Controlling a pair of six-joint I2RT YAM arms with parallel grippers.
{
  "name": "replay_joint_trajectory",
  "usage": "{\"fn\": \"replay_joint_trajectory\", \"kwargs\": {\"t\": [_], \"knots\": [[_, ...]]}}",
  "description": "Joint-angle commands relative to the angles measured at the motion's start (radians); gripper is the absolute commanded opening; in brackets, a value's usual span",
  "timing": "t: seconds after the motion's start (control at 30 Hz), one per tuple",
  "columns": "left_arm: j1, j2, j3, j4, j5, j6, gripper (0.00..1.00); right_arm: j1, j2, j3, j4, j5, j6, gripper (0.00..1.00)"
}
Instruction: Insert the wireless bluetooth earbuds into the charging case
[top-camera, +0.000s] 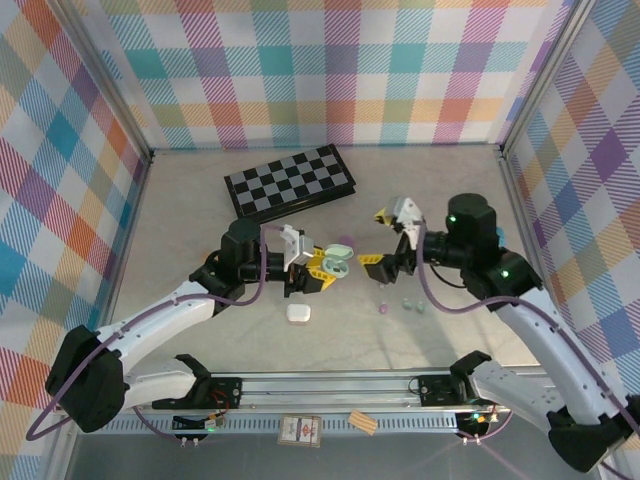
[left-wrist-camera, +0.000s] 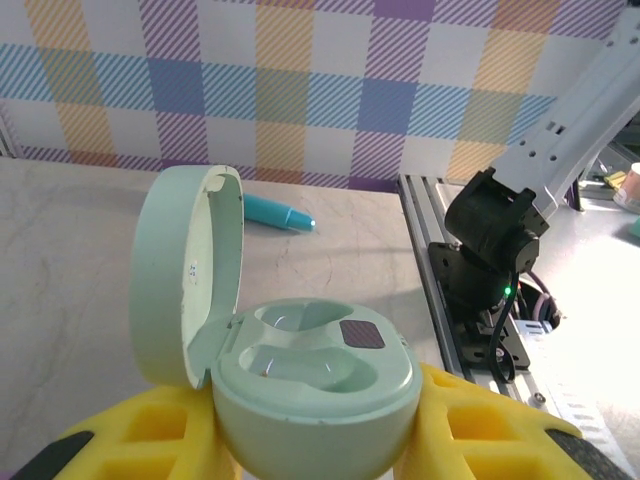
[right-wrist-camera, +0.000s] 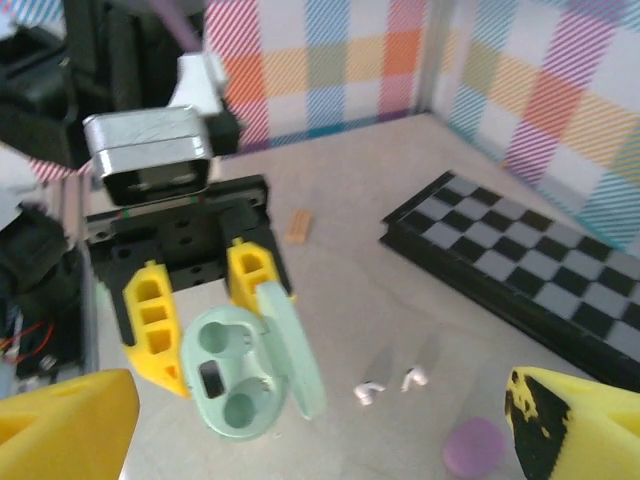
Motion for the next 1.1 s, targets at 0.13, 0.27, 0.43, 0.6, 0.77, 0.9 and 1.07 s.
{"fn": "replay_joint_trajectory", "kwargs": {"t": [0.13,0.27,0.43,0.6,0.77,0.9,1.07], "knots": [[0.006,0.001,-0.008,0.098,0.024,-0.038,0.33,-0.218,-0.096,-0.174,0.150,0.220,0.436,0.91],[0.006,-0.006,-0.012,0.122,0.030,-0.060,0.33,-0.282,-0.043,-0.178,-0.046,0.280,0.612,0.84],[0.006,-0.009,-0.024,0.168,0.029,-0.090,0.33,-0.286,0.020,-0.251,-0.189,0.342,0.846,0.80],[0.006,-0.012,-0.026,0.190,0.036,-0.106,0.33,-0.294,0.064,-0.329,-0.271,0.317,0.958,0.75],[0.006,-0.013,-0.020,0.186,0.046,-0.110,0.33,-0.297,0.143,-0.389,-0.268,0.194,1.027,0.74],[0.006,-0.012,-0.020,0.190,0.047,-0.114,0.33,-0.297,0.151,-0.472,-0.198,0.117,1.116,0.74],[0.006,-0.020,-0.024,0.186,0.041,-0.113,0.33,-0.297,0.140,-0.570,-0.081,0.084,1.221,0.72]]}}
